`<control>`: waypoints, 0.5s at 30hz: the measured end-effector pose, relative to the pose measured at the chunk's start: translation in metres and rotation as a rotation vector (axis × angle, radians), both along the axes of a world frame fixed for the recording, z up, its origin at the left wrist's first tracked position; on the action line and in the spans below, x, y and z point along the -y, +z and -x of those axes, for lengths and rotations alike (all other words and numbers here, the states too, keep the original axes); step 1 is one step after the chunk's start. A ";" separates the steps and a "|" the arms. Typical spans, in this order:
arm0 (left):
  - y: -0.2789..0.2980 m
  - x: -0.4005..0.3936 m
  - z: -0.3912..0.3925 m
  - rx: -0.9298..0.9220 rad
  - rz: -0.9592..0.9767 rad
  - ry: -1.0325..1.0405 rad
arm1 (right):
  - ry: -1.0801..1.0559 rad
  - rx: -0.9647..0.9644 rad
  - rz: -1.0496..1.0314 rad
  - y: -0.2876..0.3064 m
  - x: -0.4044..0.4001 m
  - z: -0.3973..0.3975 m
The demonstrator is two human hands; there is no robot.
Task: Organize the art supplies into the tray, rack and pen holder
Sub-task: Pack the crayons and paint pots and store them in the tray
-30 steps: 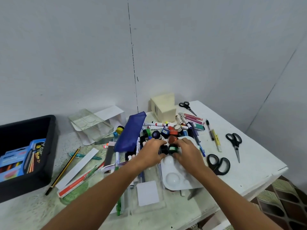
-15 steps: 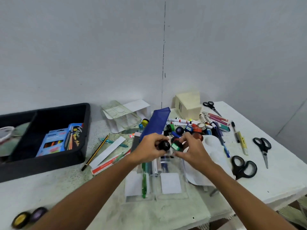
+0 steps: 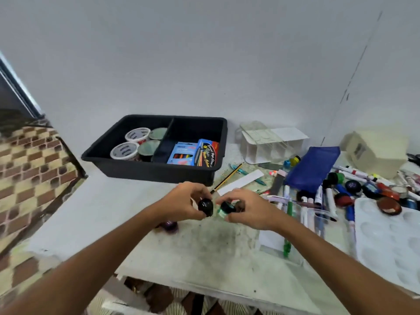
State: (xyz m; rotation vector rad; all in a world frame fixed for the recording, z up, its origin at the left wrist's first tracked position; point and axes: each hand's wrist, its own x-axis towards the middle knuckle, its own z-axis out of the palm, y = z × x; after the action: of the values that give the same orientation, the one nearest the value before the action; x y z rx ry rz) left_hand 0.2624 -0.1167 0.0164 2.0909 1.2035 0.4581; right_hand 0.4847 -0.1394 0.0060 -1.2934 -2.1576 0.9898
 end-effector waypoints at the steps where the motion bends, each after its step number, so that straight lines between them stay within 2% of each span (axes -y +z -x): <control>1: -0.001 0.003 0.011 -0.022 0.005 0.014 | 0.039 0.009 0.003 -0.002 -0.001 0.011; 5: -0.008 0.014 0.039 -0.075 -0.005 0.052 | 0.120 0.164 -0.099 -0.014 -0.001 0.047; 10: -0.022 0.020 0.053 -0.143 -0.107 0.045 | 0.182 0.375 -0.255 -0.026 0.002 0.069; 15: -0.040 0.019 0.061 -0.231 -0.270 0.001 | 0.193 0.428 -0.344 -0.033 0.005 0.072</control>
State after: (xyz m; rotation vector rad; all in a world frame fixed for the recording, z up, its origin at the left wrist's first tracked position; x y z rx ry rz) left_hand 0.2009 -0.1361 -0.0240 2.4276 1.3352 0.4060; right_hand 0.4123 -0.1448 -0.0274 -1.2255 -2.6693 0.3940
